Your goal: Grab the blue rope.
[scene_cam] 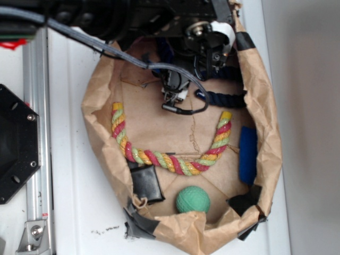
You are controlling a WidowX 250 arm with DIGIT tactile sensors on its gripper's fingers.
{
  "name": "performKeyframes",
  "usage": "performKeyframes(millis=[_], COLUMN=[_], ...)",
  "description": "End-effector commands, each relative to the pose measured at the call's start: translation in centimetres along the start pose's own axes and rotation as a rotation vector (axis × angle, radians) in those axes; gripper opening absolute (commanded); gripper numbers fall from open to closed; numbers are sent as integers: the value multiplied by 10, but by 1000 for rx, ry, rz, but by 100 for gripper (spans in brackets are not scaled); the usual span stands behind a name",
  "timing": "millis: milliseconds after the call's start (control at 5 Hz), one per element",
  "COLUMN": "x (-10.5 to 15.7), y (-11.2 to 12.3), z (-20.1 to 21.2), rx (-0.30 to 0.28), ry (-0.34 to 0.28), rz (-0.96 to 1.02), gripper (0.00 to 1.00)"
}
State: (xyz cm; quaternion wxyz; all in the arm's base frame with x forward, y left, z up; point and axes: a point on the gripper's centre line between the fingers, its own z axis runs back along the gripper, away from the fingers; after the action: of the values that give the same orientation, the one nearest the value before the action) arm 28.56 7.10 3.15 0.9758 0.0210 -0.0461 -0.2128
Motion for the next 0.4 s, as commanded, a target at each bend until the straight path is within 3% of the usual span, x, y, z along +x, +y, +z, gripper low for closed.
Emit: performKeyframes(millis=[0,200], x=[32,34], y=[-22,-38], z=[3,2], rx=[-106,-122], ry=[-106,-85], rz=[-8,-19], gripper=[100,93])
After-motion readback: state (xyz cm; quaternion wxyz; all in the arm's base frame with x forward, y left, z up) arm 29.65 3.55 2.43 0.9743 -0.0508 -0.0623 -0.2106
